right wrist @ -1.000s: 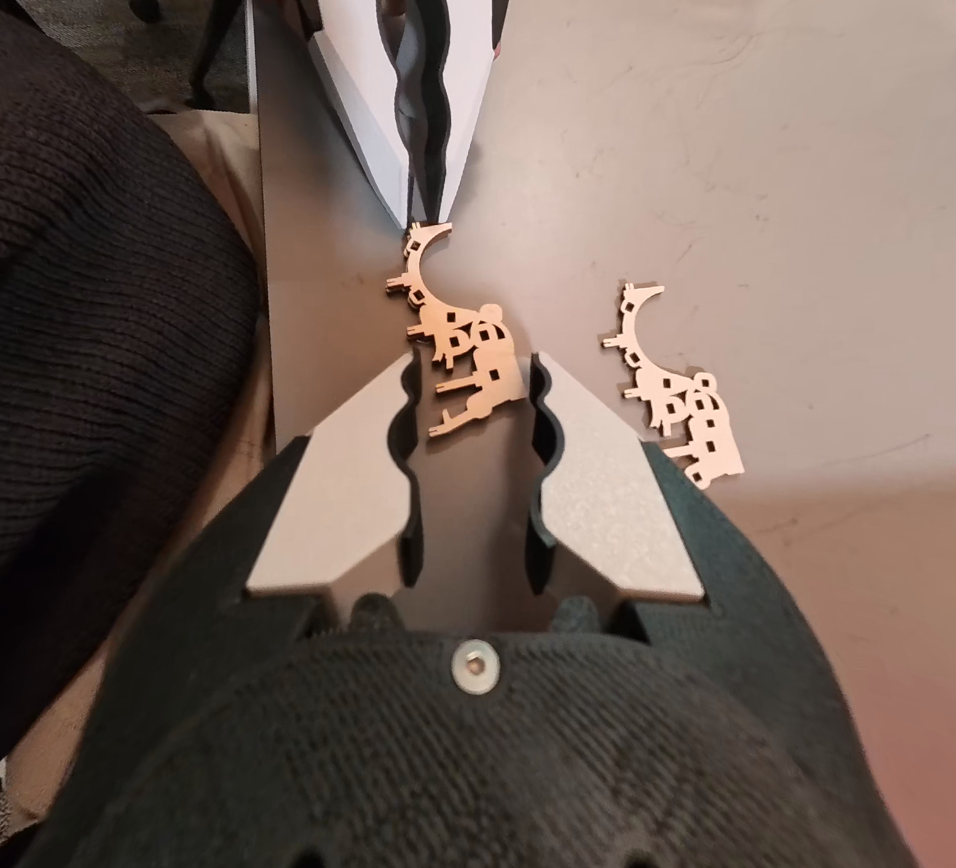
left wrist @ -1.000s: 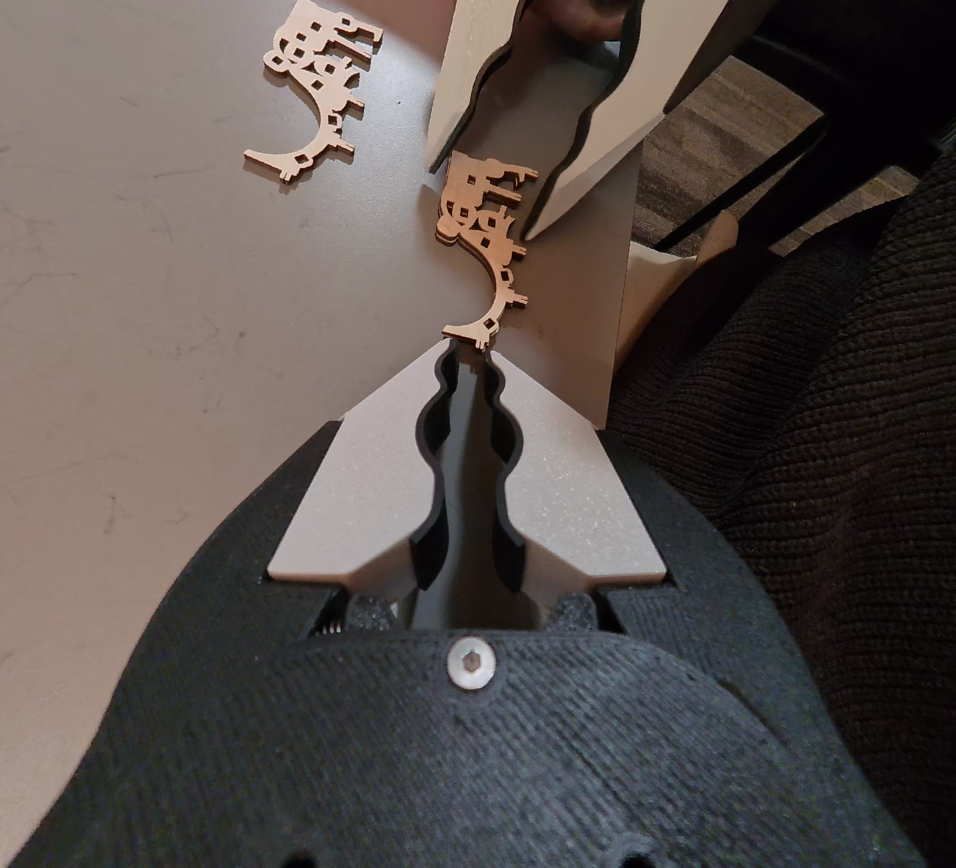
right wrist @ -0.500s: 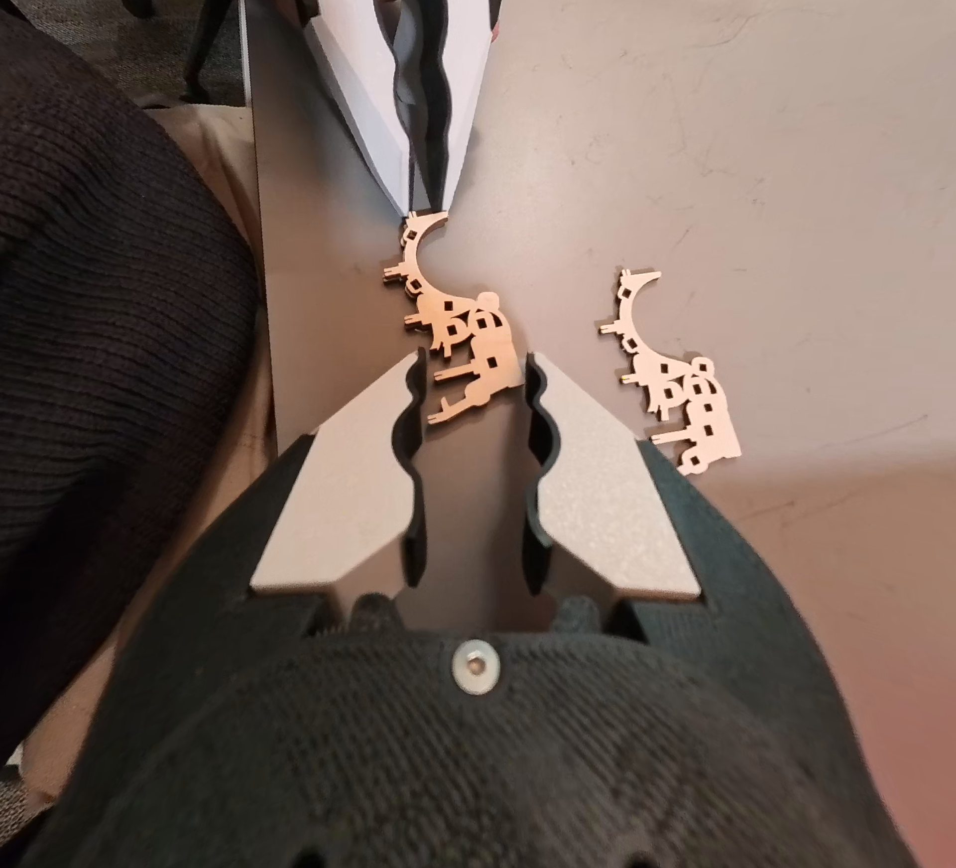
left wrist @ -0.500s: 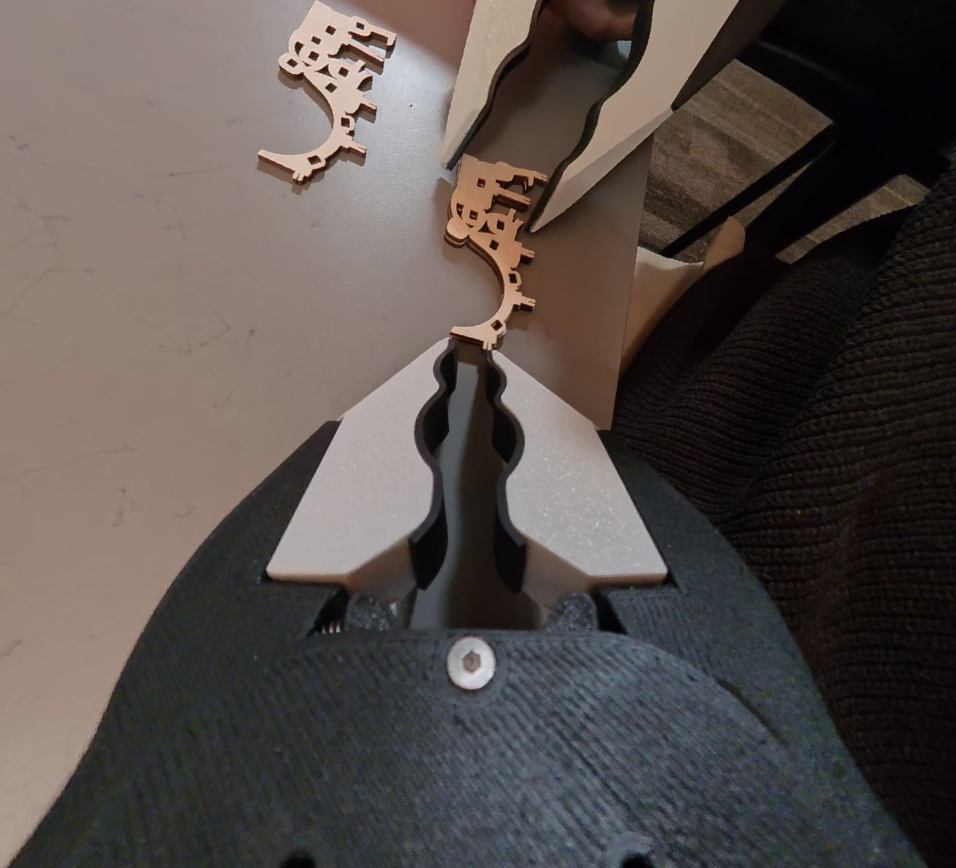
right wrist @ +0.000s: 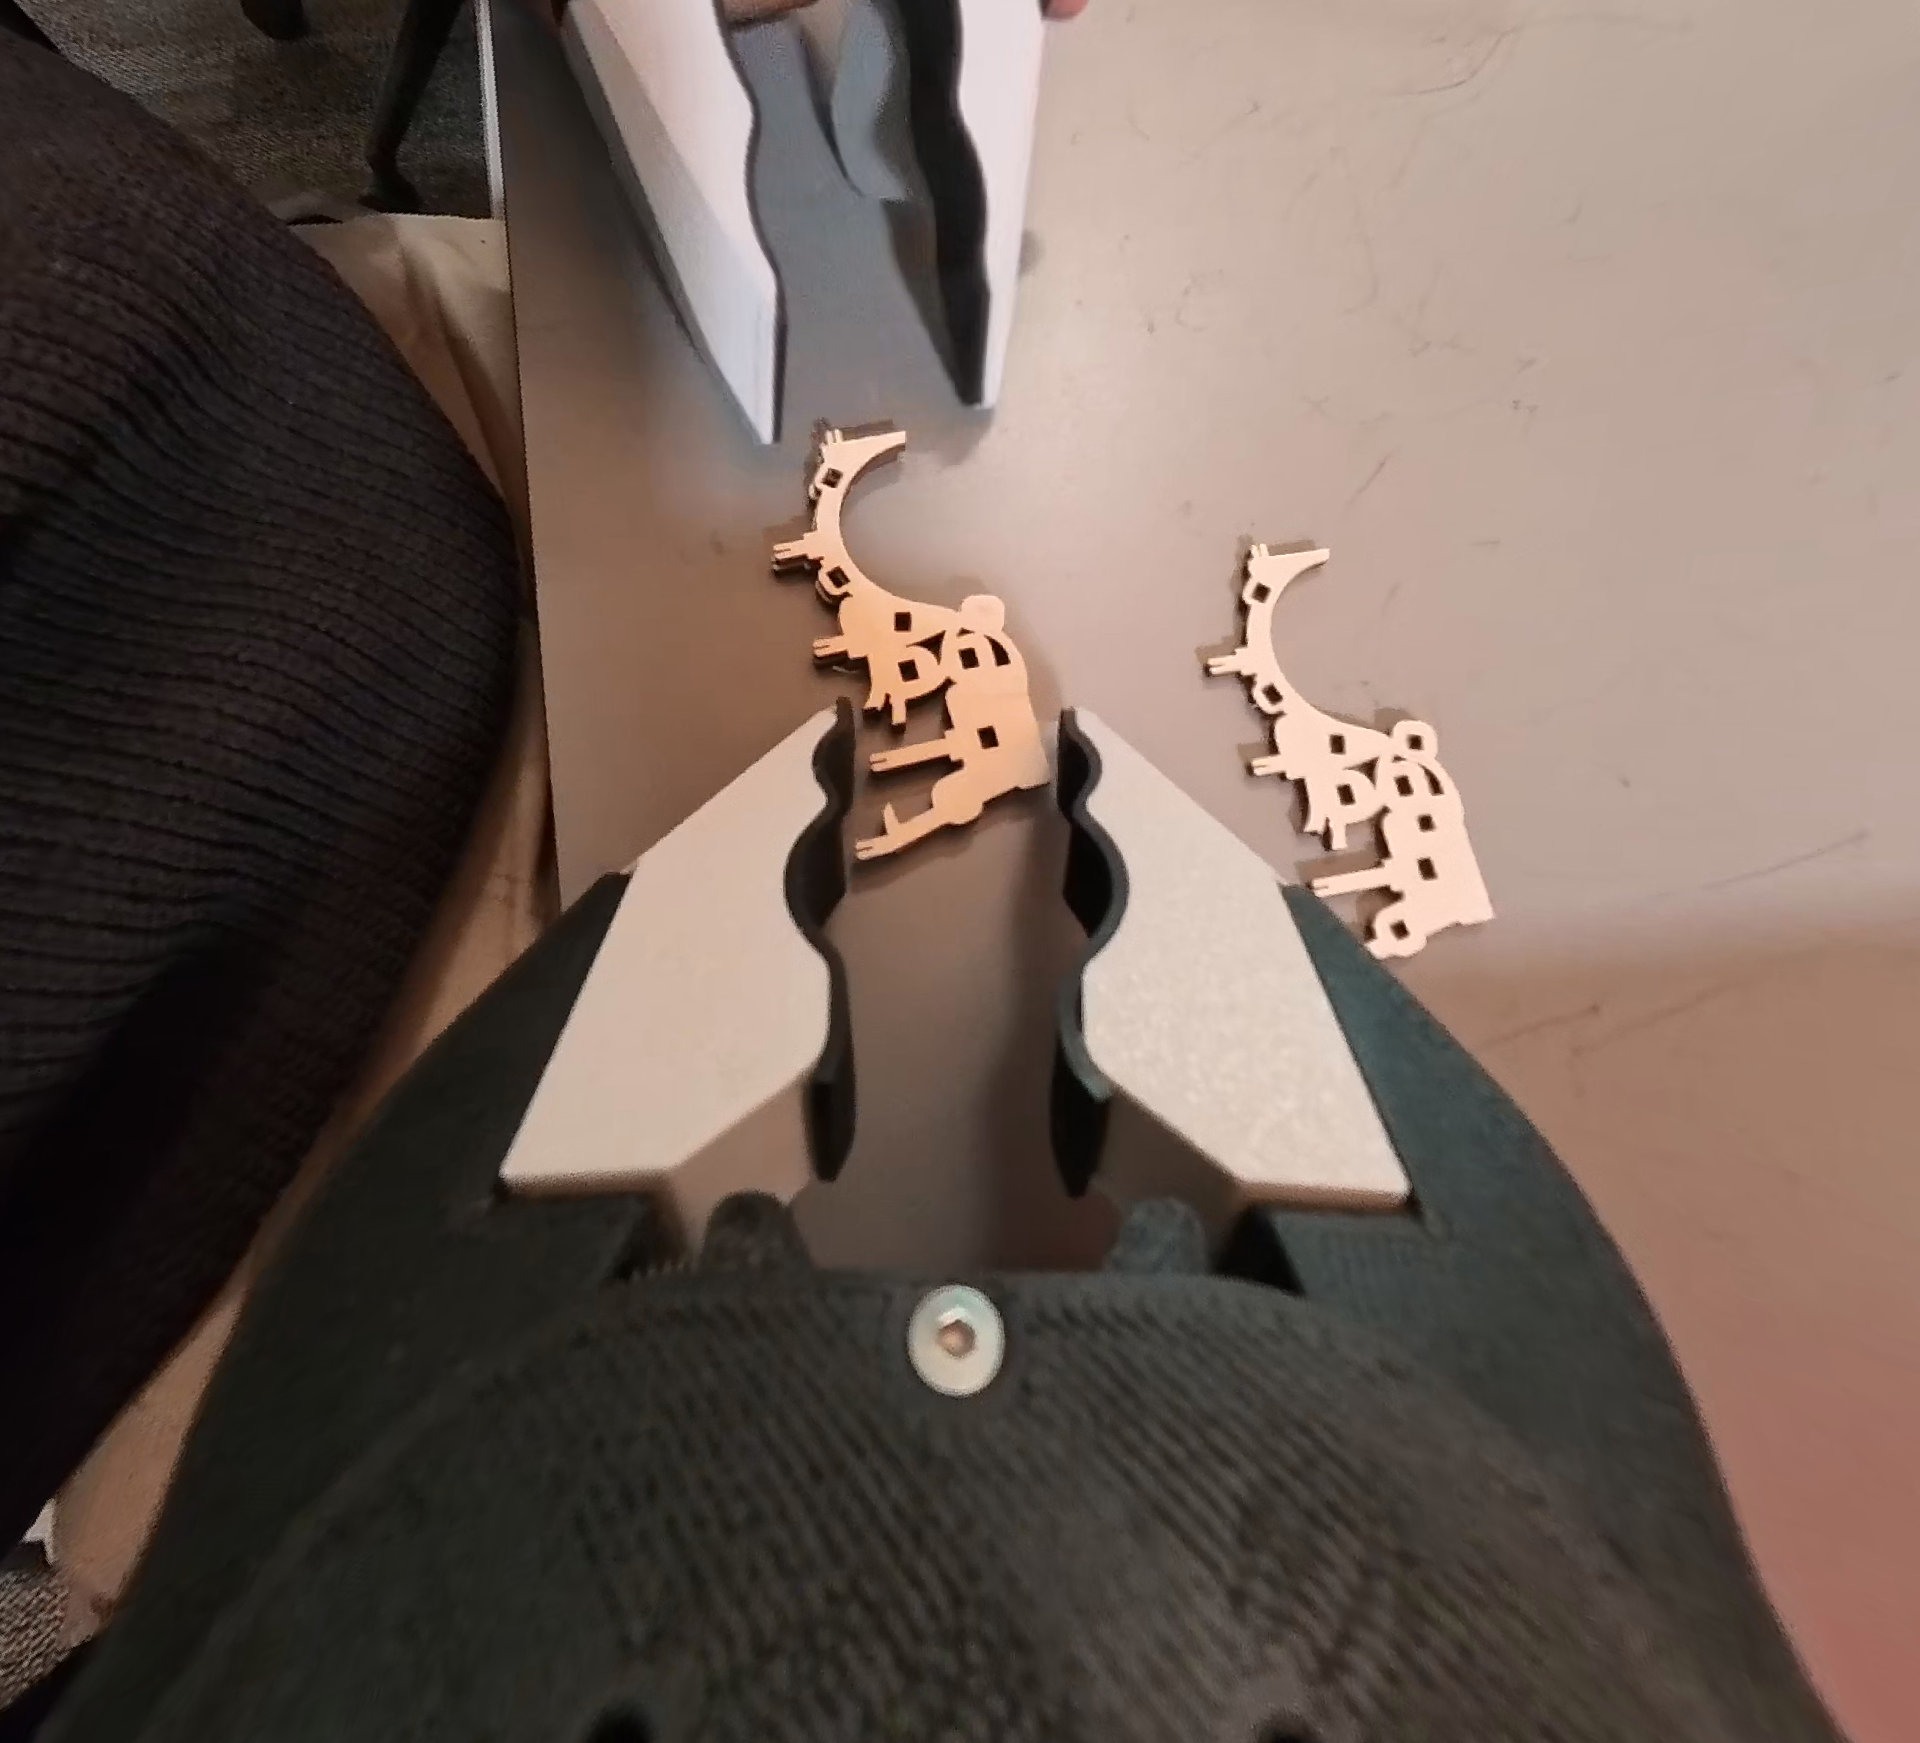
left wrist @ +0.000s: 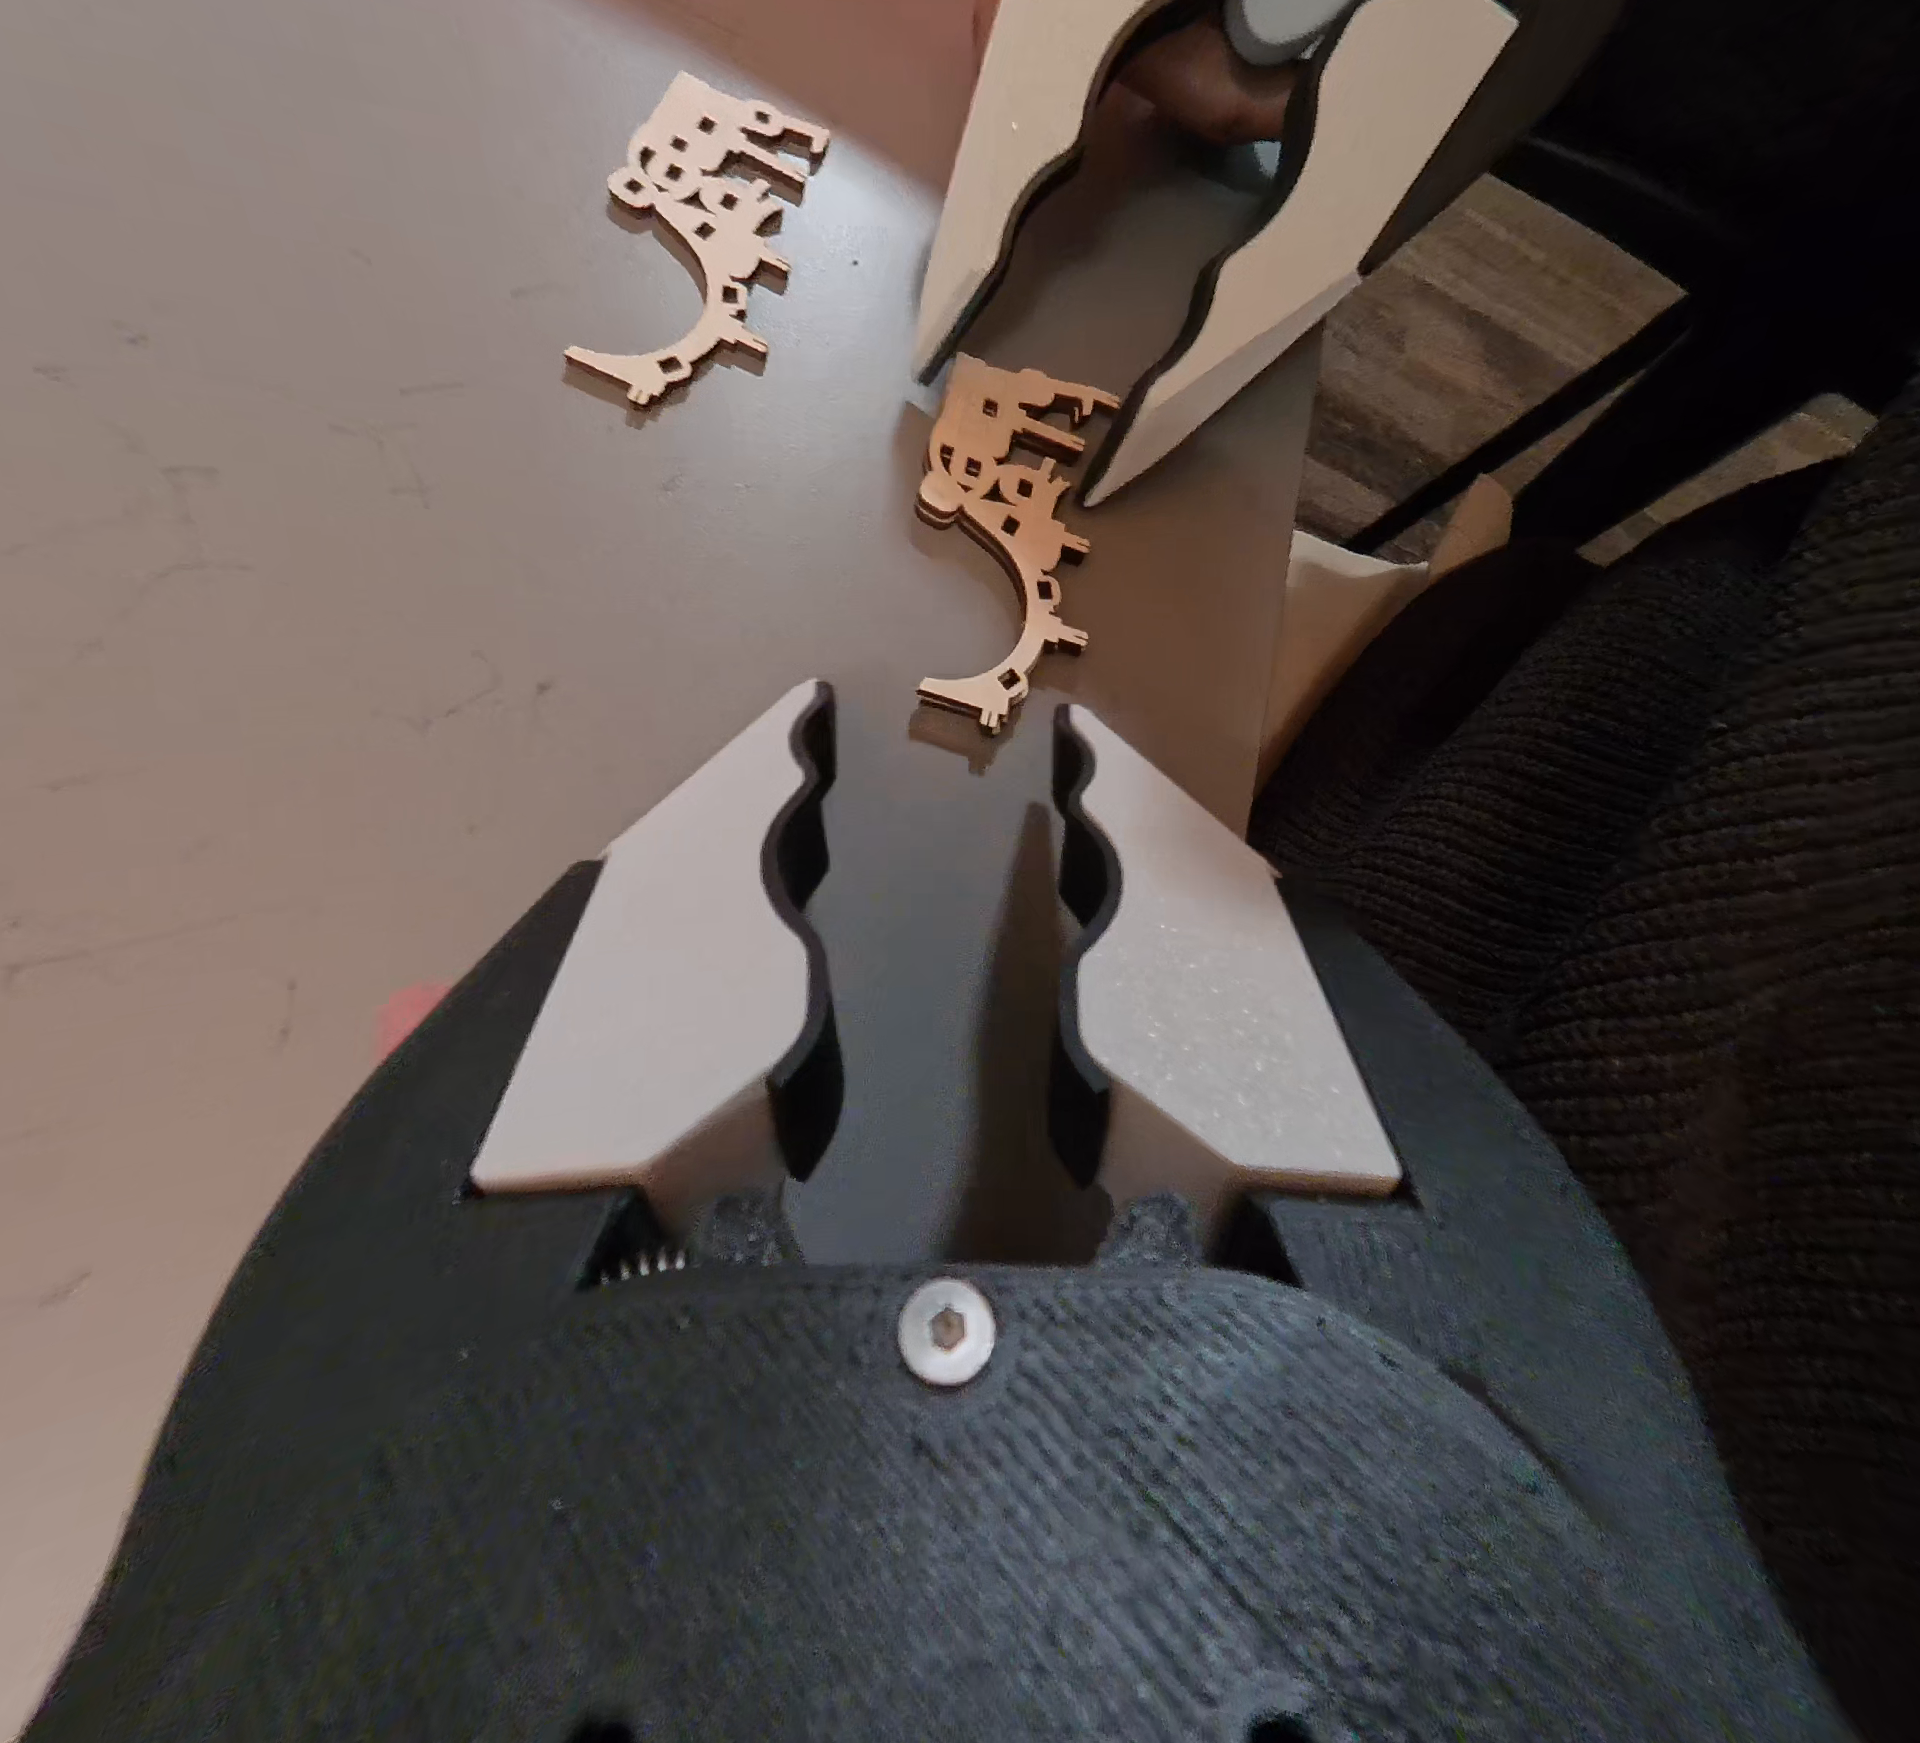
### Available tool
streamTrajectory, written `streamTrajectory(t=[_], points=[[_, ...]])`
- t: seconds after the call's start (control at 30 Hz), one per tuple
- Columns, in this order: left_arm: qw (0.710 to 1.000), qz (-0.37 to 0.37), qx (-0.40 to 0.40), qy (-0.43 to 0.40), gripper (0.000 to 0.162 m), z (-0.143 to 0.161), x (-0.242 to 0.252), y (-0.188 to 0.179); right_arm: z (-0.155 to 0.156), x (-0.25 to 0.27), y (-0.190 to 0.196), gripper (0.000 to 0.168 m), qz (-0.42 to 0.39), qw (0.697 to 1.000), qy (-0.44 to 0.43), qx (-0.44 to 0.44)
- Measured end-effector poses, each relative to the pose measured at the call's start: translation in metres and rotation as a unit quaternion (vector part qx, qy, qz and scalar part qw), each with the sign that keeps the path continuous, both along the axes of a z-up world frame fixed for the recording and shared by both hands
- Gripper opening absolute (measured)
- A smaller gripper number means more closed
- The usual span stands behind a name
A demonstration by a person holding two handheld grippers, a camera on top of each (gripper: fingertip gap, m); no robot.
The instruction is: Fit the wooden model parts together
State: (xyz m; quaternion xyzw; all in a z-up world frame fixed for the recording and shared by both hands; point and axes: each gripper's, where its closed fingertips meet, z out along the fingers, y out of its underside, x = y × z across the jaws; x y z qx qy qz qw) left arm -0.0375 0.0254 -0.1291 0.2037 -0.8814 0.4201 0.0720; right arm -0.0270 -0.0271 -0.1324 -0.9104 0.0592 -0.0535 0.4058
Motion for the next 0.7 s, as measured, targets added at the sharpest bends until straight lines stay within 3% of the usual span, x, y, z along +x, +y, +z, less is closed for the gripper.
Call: streamTrajectory(t=[0.37, 0.7], points=[[0.998, -0.006, 0.027, -0.050, 0.042, -0.0034, -0.0003, -0.0044, -0.0002, -0.0006, 0.0026, 0.037, 0.000, 1.000, 0.002, 0.004], [0.993, -0.037, 0.050, -0.100, 0.028, -0.0063, -0.0071, -0.0081, -0.0005, -0.0007, 0.0031, 0.036, -0.002, 1.000, 0.007, 0.007]])
